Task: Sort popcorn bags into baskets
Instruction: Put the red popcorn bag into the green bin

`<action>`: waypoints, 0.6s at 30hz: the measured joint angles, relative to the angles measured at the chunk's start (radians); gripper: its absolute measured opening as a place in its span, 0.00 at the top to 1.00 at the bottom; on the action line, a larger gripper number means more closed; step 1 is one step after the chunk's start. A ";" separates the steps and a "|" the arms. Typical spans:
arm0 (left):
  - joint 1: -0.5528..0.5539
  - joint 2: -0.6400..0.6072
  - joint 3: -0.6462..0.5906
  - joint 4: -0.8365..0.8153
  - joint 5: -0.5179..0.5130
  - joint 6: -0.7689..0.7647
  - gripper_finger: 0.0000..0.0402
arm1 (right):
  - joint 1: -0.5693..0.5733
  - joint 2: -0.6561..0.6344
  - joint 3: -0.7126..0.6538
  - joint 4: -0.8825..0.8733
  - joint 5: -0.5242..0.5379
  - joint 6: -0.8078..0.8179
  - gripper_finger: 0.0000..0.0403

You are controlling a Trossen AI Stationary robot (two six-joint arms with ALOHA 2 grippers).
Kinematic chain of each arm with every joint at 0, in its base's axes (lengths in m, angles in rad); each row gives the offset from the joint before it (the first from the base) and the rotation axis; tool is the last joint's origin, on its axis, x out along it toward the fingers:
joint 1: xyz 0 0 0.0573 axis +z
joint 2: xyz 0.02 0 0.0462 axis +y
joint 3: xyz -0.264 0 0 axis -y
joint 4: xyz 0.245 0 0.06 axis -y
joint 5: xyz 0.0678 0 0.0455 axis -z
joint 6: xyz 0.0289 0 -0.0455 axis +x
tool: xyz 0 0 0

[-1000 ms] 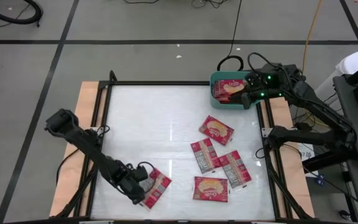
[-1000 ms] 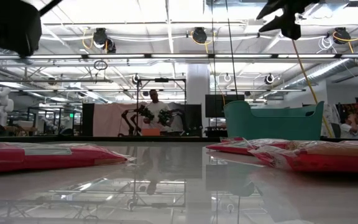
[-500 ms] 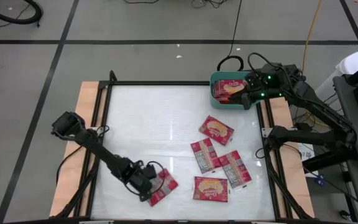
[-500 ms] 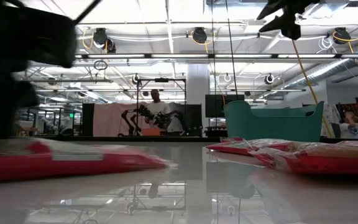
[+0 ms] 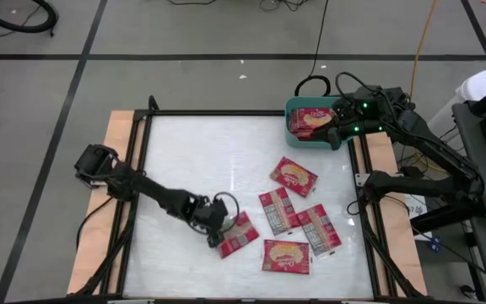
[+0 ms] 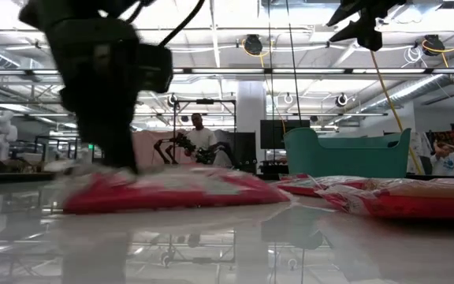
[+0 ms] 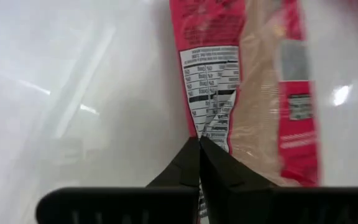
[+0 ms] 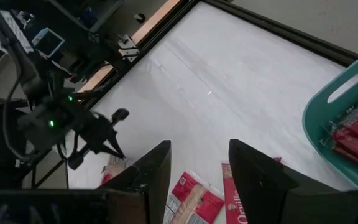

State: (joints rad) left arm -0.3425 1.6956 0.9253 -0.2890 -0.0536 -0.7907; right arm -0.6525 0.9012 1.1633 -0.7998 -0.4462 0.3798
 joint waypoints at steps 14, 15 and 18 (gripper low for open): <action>0.159 -0.193 0.002 0.007 -0.107 0.223 1.00 | 0.007 0.000 -0.095 0.127 -0.010 0.124 0.61; 0.165 -0.200 0.001 0.002 -0.113 0.233 1.00 | 0.016 0.000 -0.115 0.156 -0.034 0.139 0.61; 0.177 -0.206 0.001 0.007 -0.114 0.260 1.00 | 0.064 0.001 -0.172 0.277 -0.078 0.227 0.61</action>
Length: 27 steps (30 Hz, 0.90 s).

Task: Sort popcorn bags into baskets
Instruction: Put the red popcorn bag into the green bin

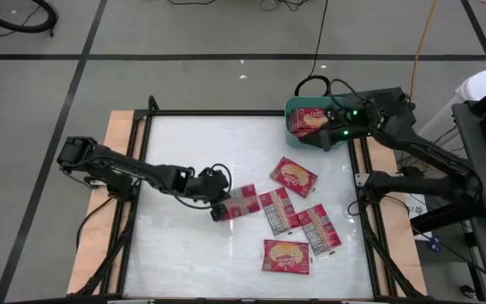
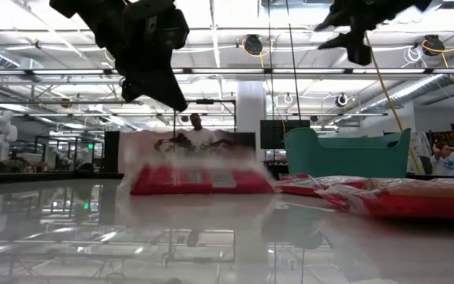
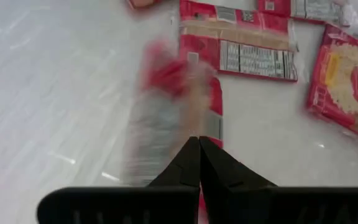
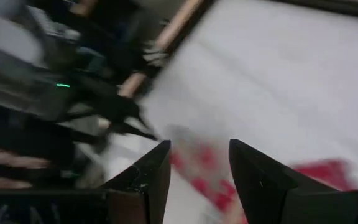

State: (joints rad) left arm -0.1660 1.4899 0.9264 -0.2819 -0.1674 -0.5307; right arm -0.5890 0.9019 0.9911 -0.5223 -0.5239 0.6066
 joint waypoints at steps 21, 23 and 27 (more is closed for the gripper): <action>0.015 0.033 0.001 -0.250 0.002 -0.135 0.60 | 0.340 0.213 -0.044 0.329 0.041 0.109 0.61; 0.017 0.047 0.000 -0.273 0.000 -0.100 0.51 | 0.345 0.211 -0.044 0.328 0.026 0.111 0.61; 0.016 0.091 0.002 -0.222 -0.002 0.075 0.38 | 0.352 0.209 -0.044 0.330 0.024 0.114 0.61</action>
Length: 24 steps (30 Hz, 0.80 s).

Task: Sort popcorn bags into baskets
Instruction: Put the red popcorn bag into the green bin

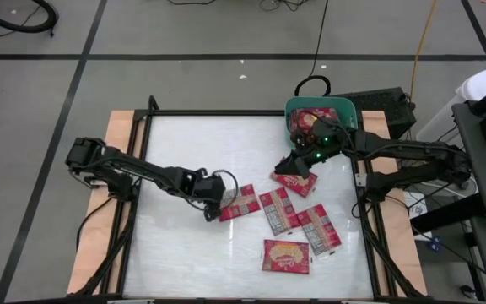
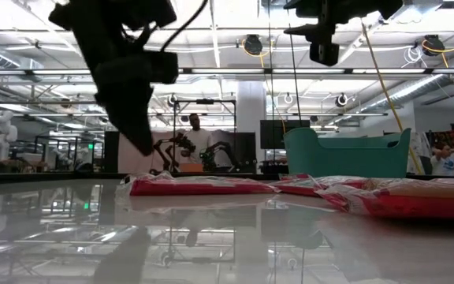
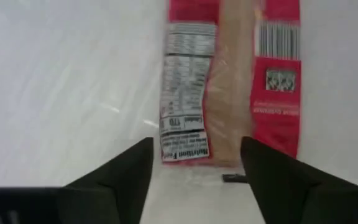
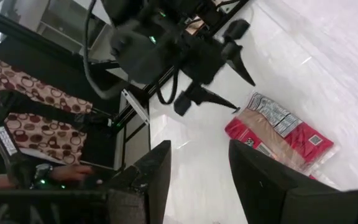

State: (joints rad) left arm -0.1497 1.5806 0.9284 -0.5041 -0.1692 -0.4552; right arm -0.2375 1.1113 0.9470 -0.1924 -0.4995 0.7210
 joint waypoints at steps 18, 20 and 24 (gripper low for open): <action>0.039 0.176 0.000 0.118 0.114 0.243 0.55 | 0.010 -0.001 0.000 -0.003 0.005 0.026 0.61; 0.040 0.169 0.000 0.119 0.118 0.258 0.65 | 0.010 -0.001 0.000 -0.003 0.006 0.027 0.61; 0.040 0.169 0.000 0.121 0.116 0.283 0.86 | 0.010 -0.001 0.000 -0.005 0.035 0.027 0.61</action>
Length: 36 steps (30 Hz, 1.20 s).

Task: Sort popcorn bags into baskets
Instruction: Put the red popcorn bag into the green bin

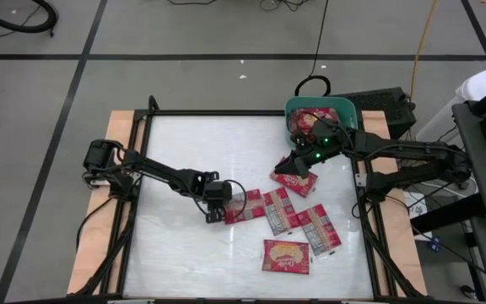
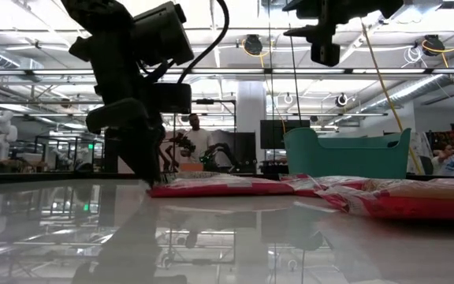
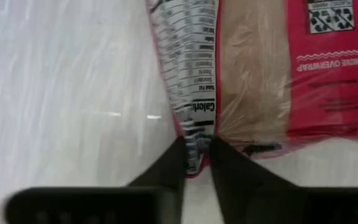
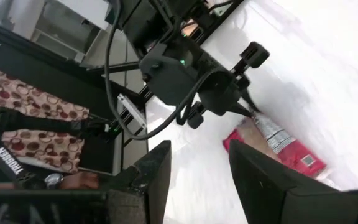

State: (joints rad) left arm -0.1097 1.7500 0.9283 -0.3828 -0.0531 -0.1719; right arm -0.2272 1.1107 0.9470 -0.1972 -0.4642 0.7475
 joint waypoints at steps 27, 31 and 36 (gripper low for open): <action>-0.003 -0.214 -0.002 -0.011 -0.069 0.104 1.00 | 0.017 0.242 0.000 -0.067 0.064 -0.253 0.44; -0.001 -0.214 -0.002 -0.009 -0.069 0.115 1.00 | 0.027 0.344 0.000 0.001 0.043 -0.245 0.39; -0.001 -0.214 -0.002 -0.008 -0.072 0.099 1.00 | 0.026 0.415 0.000 0.046 -0.036 -0.264 0.39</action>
State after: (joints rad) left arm -0.1108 1.5357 0.9264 -0.3905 -0.1250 -0.0732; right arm -0.2008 1.5260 0.9467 -0.1516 -0.5000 0.4838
